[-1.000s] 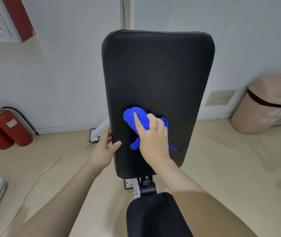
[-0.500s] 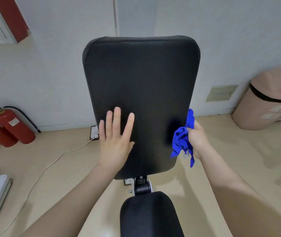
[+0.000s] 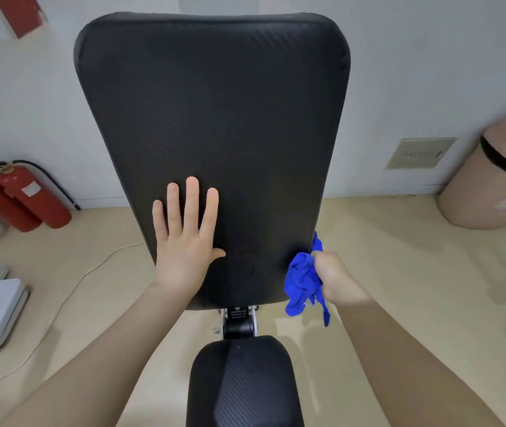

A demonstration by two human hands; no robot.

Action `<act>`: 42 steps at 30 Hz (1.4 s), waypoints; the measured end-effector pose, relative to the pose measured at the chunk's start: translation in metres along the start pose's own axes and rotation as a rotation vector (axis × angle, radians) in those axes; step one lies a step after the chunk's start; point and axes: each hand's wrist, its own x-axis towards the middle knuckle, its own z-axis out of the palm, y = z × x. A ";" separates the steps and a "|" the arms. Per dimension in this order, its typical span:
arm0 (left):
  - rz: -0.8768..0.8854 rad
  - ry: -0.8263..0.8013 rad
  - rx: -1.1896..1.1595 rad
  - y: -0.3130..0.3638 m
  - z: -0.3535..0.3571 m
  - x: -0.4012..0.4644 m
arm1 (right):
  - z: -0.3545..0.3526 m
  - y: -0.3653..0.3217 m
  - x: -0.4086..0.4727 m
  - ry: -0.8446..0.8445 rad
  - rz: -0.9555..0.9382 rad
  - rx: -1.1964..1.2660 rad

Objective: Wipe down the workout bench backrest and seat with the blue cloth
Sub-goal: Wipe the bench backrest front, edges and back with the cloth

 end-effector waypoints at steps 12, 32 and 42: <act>0.040 0.012 -0.033 -0.005 -0.008 -0.001 | 0.060 0.001 -0.022 0.679 -0.964 -0.340; -0.561 -0.665 -1.214 -0.088 0.070 -0.099 | 0.102 0.015 -0.011 0.850 -1.620 -0.873; -0.488 -0.625 -1.337 -0.098 0.089 -0.103 | 0.103 0.032 -0.012 0.430 -1.974 -1.400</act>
